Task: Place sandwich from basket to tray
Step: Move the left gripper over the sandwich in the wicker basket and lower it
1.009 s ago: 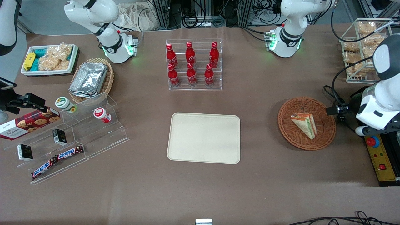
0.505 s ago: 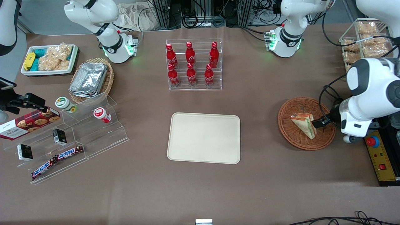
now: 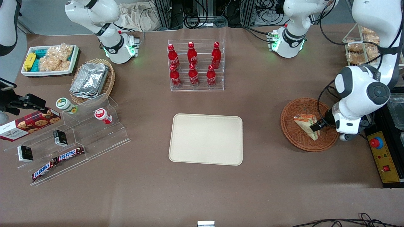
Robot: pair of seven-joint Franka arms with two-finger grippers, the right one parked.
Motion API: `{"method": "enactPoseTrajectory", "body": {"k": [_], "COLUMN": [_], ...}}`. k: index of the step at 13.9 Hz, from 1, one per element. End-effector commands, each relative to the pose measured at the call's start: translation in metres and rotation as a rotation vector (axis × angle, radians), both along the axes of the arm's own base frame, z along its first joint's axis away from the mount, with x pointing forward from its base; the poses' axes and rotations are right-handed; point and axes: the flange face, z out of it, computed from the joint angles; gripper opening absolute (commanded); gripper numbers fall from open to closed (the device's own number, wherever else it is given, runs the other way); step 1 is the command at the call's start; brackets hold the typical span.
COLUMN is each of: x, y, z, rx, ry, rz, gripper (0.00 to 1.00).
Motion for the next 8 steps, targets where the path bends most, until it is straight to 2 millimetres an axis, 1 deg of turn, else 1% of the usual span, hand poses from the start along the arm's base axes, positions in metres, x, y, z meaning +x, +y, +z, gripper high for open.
{"method": "enactPoseTrajectory", "body": {"k": [1,4,8], "x": [-0.002,-0.005,-0.009], "y": [-0.004,-0.003,-0.002], "z": [-0.003,-0.015,-0.025], "rx": [0.001,-0.001,-0.003], "ry": [-0.007,0.004,0.016], "rz": [0.067,0.069,0.072], "gripper": [1.00,1.00,1.00]}}
